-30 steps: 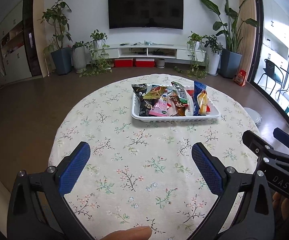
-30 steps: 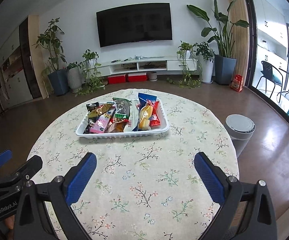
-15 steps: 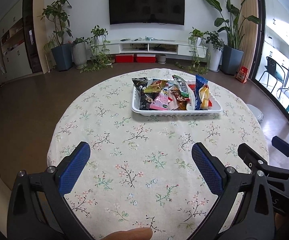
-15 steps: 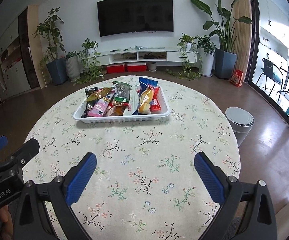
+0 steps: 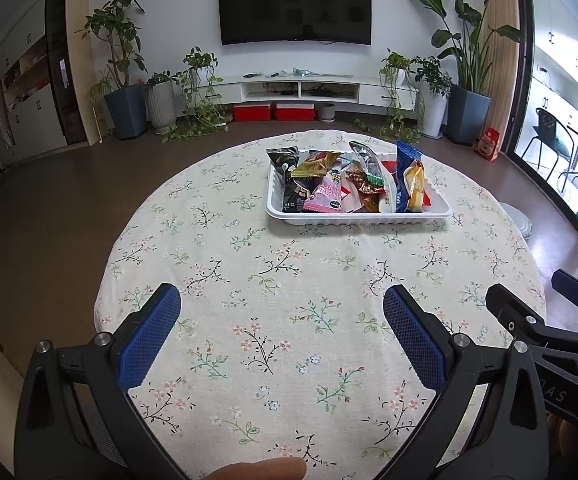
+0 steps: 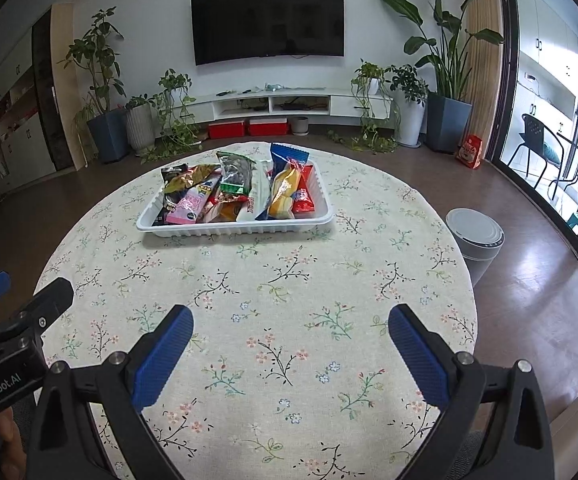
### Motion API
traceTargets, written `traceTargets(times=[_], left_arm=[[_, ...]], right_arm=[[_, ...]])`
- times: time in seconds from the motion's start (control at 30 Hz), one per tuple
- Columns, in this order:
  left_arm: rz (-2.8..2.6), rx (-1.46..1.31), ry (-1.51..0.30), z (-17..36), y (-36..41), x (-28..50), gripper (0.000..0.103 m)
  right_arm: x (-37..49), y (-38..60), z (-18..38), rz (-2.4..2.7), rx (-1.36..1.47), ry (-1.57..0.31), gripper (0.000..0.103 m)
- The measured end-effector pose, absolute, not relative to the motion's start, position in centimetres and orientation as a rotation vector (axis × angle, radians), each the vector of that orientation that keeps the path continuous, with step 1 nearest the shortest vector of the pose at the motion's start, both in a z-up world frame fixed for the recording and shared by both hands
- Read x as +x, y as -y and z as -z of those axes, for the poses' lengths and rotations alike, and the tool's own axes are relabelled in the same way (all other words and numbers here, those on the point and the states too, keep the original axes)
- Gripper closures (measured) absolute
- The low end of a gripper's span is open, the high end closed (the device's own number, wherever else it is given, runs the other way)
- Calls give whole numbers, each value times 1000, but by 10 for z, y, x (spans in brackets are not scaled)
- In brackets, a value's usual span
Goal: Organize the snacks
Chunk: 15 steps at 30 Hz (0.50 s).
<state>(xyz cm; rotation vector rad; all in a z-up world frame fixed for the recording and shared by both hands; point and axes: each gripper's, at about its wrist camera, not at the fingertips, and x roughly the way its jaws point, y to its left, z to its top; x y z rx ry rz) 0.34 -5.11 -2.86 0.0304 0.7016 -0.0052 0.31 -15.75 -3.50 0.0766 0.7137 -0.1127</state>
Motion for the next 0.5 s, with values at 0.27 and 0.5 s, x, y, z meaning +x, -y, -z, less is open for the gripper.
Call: traceTargets(times=[0.27,0.5], left_arm=[[13,32,-706,31,53,4,0],[14,31,-708,32,53,4,0]], right_arm=[[3,158,36,112,76,-717,3],[3,159,37,112,76,-719,3]])
